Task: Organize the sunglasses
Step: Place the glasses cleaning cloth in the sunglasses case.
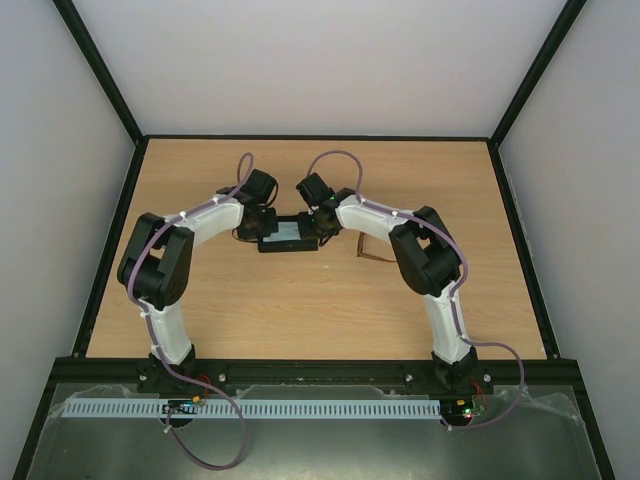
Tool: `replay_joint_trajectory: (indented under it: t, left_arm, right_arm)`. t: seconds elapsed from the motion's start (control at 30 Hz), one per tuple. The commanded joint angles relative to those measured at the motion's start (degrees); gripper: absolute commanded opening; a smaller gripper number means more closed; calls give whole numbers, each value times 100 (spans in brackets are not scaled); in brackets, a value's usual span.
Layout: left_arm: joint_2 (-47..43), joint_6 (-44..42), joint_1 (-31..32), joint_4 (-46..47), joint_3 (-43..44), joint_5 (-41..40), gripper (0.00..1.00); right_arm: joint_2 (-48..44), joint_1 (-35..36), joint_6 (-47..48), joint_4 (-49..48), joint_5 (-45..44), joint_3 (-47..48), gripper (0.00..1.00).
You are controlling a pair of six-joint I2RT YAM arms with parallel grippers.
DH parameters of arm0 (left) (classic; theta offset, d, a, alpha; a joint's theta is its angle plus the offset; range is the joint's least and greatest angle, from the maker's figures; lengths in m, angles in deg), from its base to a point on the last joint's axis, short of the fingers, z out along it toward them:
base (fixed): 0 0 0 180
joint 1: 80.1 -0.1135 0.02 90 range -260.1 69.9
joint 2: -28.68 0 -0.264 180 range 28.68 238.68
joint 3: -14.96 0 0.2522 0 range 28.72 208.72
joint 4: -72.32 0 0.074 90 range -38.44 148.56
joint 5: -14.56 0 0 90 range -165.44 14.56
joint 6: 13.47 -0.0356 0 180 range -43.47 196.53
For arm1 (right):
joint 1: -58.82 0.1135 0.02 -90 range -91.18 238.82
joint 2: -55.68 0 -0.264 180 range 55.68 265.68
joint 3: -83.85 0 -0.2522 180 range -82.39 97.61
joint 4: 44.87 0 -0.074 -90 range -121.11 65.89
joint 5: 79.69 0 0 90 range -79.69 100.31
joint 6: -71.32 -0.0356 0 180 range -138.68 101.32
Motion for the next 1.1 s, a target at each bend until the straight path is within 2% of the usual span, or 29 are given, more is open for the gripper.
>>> replay_joint_trajectory:
  t: [0.0, 1.07]
  left_arm:
    - [-177, -76, -41, -190, 19, -105, 2]
    - [-3, -81, 2, -33, -310, 45, 2]
  right_arm:
    - [-74, 31, 76, 371, -157, -21, 1]
    - [-22, 48, 132, 529, -308, 183, 1]
